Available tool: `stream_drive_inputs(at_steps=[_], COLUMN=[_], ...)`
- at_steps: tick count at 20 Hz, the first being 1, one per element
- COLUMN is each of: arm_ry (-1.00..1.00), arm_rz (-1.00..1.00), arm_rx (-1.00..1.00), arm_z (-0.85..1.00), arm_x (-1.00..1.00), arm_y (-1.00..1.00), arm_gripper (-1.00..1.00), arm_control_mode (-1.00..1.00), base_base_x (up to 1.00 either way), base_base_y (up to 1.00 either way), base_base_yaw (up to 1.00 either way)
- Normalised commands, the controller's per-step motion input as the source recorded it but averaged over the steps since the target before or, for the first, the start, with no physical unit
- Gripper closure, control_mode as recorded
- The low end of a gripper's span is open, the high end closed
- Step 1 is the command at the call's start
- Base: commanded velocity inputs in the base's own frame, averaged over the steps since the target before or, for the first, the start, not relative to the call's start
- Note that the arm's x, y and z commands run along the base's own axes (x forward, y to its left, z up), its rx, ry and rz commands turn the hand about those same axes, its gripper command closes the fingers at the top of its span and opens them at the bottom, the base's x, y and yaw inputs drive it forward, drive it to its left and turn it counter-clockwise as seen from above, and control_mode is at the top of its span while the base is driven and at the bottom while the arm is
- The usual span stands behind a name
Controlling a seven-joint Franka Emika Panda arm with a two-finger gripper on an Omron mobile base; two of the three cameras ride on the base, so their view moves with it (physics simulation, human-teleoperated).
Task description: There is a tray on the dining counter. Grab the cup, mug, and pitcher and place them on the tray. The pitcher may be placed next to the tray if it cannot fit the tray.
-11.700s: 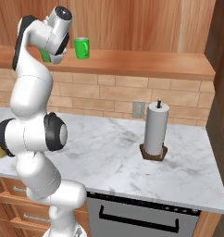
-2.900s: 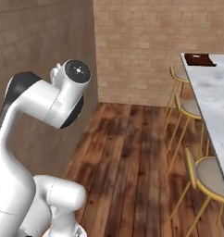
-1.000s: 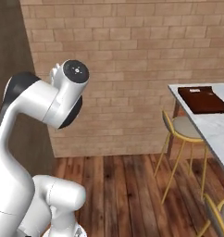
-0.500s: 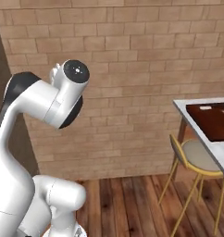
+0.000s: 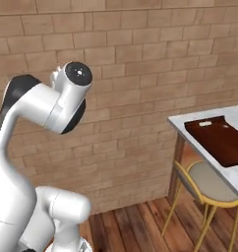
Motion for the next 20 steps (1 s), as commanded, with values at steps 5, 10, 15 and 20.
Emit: stream_drive_inputs(at_steps=[5,10,15,20], arm_ry=[0.00,0.00,0.00,0.00], arm_rz=[0.00,0.00,0.00,0.00], arm_rx=[0.00,0.00,0.00,0.00], arm_z=[0.00,0.00,0.00,0.00], arm_x=[0.00,0.00,0.00,0.00], arm_y=[0.00,0.00,0.00,0.00], arm_gripper=[1.00,1.00,1.00,1.00], arm_control_mode=[1.00,1.00,1.00,1.00], base_base_x=[0.38,0.33,0.29,0.24], base_base_y=[0.08,0.19,0.44,0.56], base_base_yaw=[-0.74,-0.80,-0.83,-0.78])
